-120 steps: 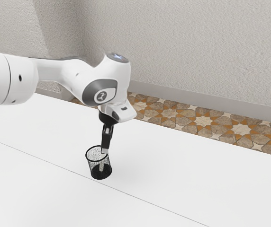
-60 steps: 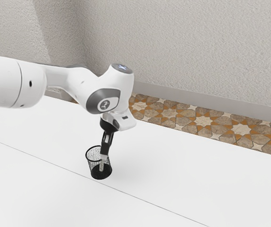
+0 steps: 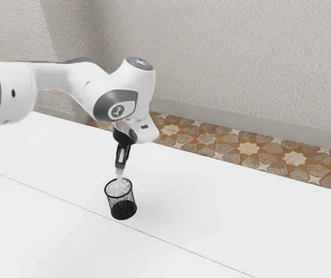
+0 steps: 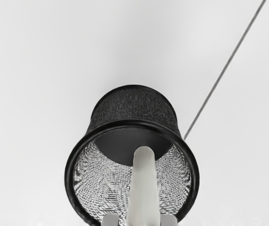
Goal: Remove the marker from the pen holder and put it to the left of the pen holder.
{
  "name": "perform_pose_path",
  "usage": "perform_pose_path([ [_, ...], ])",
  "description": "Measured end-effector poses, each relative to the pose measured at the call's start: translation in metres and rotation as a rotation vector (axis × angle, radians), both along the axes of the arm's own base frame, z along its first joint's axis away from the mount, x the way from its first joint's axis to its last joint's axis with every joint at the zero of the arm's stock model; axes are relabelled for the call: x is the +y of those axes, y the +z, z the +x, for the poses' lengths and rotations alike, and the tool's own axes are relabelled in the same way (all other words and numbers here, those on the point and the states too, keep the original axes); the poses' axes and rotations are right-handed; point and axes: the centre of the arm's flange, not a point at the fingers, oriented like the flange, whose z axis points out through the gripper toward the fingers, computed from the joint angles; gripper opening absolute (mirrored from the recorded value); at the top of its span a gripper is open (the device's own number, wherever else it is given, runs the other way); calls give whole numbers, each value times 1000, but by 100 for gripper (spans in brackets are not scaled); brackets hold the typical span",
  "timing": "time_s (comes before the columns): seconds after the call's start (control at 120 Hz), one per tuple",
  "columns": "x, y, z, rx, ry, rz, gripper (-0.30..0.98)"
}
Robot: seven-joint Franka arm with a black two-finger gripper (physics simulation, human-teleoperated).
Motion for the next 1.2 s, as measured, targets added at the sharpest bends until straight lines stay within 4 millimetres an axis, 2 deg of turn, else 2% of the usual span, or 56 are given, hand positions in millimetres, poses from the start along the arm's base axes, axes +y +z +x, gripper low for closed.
perform_pose_path([
  [0.183,15,70,-10,-69,40,23,-8],
  [0.25,26,87,-9,-80,65,38,-8],
  [0.35,63,98,-9,-70,138,59,-8],
  [0.433,92,98,-11,-46,198,73,-8],
  [0.508,111,96,-13,-23,236,82,-8],
  [0.625,132,80,-15,38,274,131,-8],
  [0.792,185,11,-18,229,377,273,-8],
  [0.875,193,-20,-19,304,408,330,-8],
  [0.967,198,-48,-5,357,452,382,-8],
  [1.2,220,-93,8,441,595,462,-8],
])
